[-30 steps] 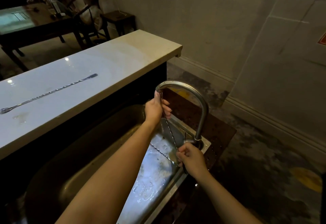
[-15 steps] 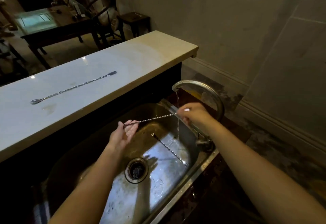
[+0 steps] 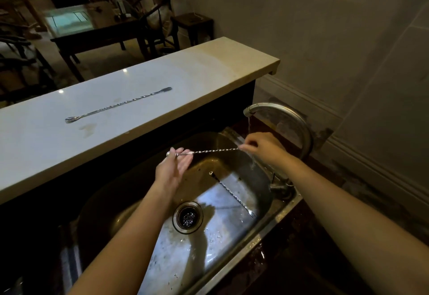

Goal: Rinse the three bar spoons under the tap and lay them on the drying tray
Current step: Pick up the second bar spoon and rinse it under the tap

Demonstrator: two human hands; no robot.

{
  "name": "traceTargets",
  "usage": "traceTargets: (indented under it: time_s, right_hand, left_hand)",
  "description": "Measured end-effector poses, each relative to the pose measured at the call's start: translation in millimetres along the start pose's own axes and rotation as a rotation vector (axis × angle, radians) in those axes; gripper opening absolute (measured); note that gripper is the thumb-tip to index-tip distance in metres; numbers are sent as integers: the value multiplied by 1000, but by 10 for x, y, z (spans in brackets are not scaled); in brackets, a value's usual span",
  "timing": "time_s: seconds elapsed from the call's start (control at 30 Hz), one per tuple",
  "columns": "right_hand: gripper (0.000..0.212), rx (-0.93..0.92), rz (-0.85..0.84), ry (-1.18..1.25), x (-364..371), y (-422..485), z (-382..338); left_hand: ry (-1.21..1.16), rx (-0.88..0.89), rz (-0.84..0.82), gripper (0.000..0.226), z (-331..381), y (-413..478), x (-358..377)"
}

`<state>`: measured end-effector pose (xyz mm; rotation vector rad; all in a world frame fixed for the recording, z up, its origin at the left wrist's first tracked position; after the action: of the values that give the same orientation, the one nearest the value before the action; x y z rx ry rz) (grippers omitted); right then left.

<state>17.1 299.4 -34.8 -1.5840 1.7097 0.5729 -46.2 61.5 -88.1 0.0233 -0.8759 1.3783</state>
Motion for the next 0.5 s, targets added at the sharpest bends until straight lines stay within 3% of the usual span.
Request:
traceTargets:
  time_s: [0.1, 0.23, 0.33, 0.4, 0.47, 0.5]
  right_hand:
    - [15, -180, -103, -29, 246, -51, -123]
    - [17, -147, 39, 209, 353, -53, -80]
    - [19, 51, 98, 398, 542, -36, 127]
    - [20, 208, 109, 369, 717, 0, 312]
    - [22, 421, 92, 244, 863, 15, 525]
    - [26, 535, 72, 162, 911, 2, 607]
  left_hand:
    - [172, 86, -25, 32, 215, -61, 256]
    - [536, 229, -38, 37, 576, -230, 564]
    - [1273, 662, 54, 37, 962, -572, 757]
    - [1512, 973, 88, 38, 1128, -831, 843]
    - [1665, 1069, 148, 41, 1263, -848, 797]
    - [1765, 1029, 190, 43, 1310, -776, 726]
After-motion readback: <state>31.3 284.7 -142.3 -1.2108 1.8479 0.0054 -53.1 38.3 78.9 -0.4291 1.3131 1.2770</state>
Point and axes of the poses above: each hand's wrist, its own y-axis towards the middle knuckle, its own x-axis out of the palm, z = x × y, the point moved 7 cm from there along y, towards the middle knuckle, and after that the axes turned 6 degrees about -z, right-handed, at the moved point
